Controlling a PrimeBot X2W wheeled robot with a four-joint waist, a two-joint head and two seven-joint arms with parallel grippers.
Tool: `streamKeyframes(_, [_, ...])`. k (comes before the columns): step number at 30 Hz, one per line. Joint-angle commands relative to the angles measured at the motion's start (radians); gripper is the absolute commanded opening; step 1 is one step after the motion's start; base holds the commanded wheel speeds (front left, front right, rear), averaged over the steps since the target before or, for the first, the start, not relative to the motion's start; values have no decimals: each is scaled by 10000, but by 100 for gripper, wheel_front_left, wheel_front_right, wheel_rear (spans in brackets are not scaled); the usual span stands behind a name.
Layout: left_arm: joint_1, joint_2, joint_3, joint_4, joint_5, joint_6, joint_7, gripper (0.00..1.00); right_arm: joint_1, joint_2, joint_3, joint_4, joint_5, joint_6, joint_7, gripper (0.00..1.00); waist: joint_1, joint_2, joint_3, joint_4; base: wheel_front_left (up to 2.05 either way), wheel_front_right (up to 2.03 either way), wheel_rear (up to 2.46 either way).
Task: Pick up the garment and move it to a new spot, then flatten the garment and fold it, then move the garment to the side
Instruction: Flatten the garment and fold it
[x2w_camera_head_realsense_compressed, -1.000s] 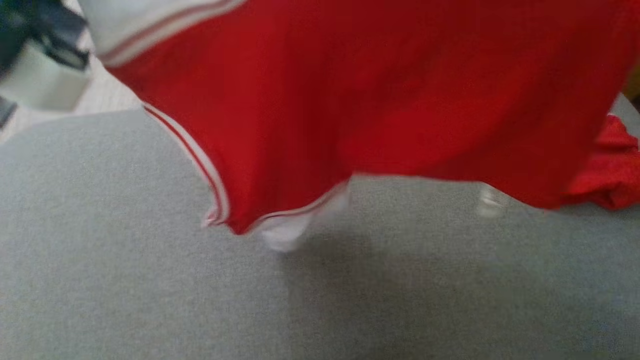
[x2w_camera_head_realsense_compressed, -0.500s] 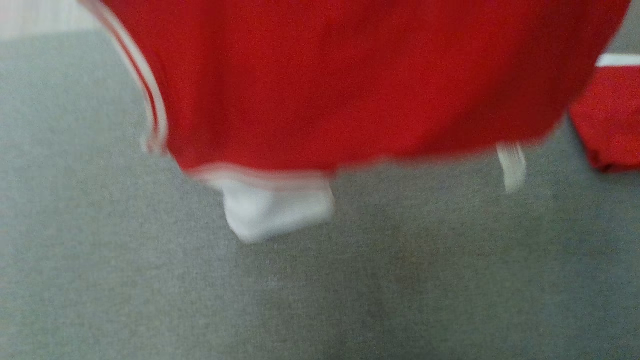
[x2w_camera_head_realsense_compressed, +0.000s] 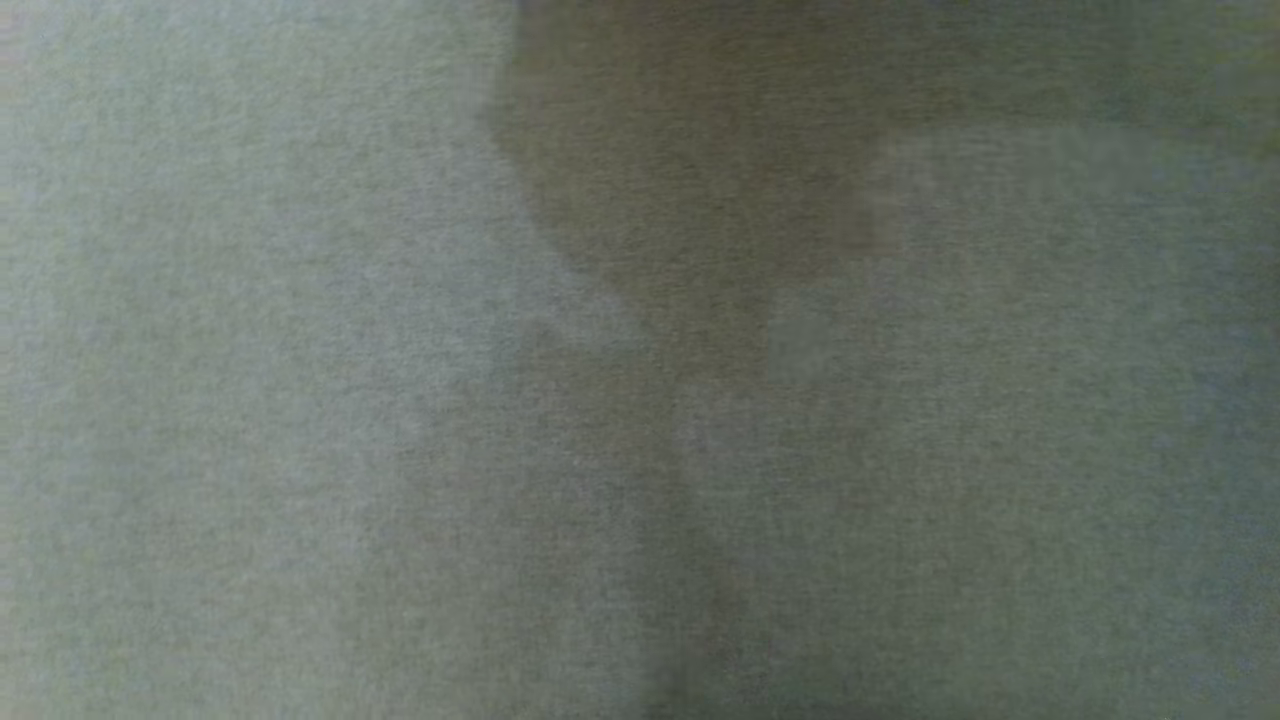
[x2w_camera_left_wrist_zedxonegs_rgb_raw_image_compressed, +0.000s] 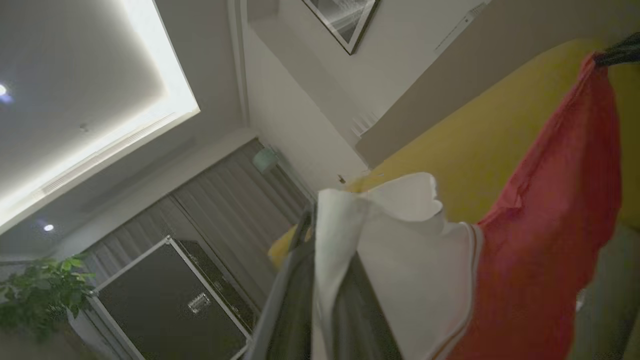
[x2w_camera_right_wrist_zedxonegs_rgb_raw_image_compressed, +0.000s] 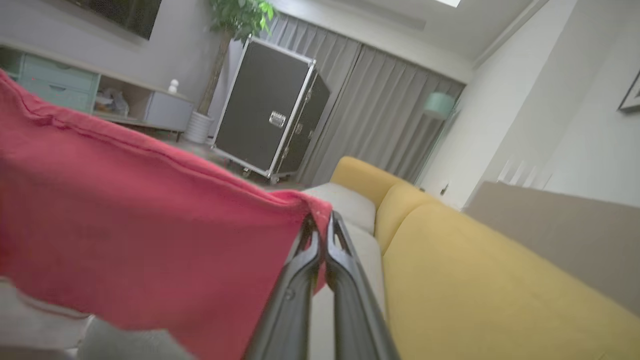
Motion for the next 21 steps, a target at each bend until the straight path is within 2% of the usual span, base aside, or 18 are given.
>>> streamKeyframes(1, [447,418,481,-356,-49,-56,-4,0,568,-49,-9,-64,114,-9,-83,0,-3,0,95,152,0,0,0])
streamKeyframes(4, [1993,663,500,-1002,-59,-130,-5,0,1480,3,99,158,368,-9,-119,0,-3,0,36,229,0,0,0])
streamKeyframes(8, [4258,1096,490,-1989,15,82,-5,0,2978,-59,-15,5,645,-9,-130,0,-3,0,-314,284,0,0,0])
streamKeyframes(13, [7265,1761,349,-3329,63,555,-6,0,5404,-237,-503,-445,833,-9,-133,0,-3,0,-1091,212,0,0,0])
streamKeyframes(19, [10519,2219,-29,-4491,-400,1184,-6,0,8358,-278,-1274,-1099,834,-9,-134,0,-3,0,-2074,128,0,0,0])
streamKeyframes(21, [11751,2384,-204,-4896,-604,1577,-6,0,9648,-217,-1654,-1492,636,-9,-134,0,-3,0,-2492,84,0,0,0])
